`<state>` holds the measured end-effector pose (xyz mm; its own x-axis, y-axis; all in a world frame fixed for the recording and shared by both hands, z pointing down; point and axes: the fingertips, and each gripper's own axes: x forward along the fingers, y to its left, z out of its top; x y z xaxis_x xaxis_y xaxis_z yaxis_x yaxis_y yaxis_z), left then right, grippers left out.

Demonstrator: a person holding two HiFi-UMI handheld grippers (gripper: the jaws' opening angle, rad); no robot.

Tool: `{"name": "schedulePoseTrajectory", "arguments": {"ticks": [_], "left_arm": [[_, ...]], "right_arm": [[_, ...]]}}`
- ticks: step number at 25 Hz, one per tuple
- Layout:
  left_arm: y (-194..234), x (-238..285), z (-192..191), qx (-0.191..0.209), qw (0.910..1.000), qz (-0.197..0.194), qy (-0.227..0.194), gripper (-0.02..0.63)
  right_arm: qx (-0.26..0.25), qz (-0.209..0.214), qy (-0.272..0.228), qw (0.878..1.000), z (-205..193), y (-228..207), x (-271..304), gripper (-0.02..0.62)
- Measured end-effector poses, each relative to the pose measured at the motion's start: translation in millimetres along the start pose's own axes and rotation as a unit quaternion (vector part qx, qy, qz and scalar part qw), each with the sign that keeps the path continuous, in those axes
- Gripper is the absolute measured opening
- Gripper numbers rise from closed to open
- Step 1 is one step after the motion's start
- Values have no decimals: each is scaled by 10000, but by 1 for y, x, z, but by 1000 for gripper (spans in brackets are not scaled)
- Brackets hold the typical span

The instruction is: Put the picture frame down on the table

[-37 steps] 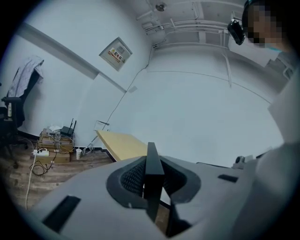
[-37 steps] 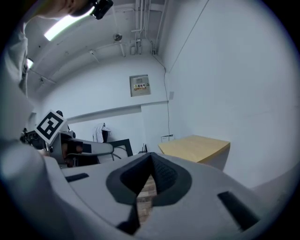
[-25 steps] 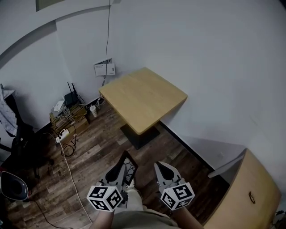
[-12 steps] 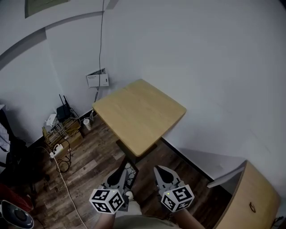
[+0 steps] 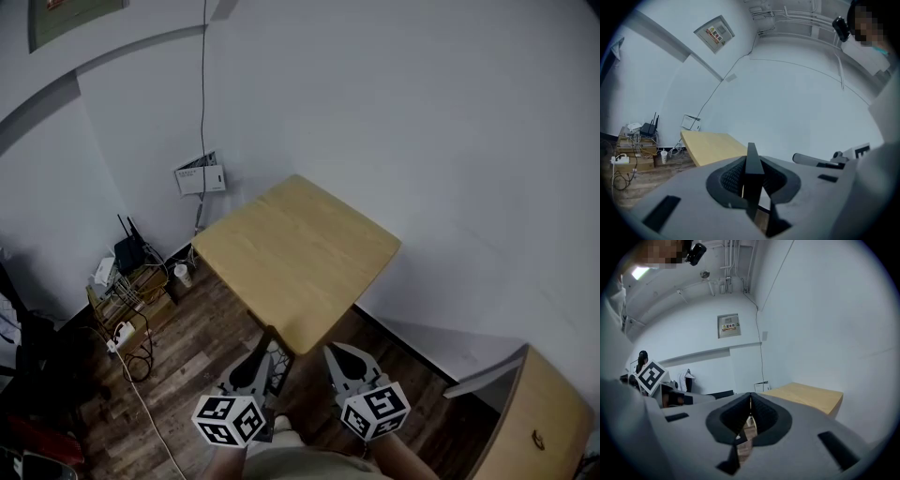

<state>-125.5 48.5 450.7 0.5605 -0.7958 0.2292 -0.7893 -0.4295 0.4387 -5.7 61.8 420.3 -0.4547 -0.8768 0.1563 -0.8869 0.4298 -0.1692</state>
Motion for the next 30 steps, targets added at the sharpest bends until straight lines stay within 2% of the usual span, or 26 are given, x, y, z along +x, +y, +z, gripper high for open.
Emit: {"name": "schedulePoseTrajectory", "arguments": {"ticks": [11,19,30], "left_arm": [[47,48,25,45,9999,-119,103,57],[67,73,37,78,9998,-70,152,57],[74,133,44,26,9997,151,216,57]], "right_arm": [[-68,-27,-67,10000,12,-10,77,2],[-17,-116,-22,9999,9,-21,97,2],[79,33,100,9999,12,-74,131,2]]}}
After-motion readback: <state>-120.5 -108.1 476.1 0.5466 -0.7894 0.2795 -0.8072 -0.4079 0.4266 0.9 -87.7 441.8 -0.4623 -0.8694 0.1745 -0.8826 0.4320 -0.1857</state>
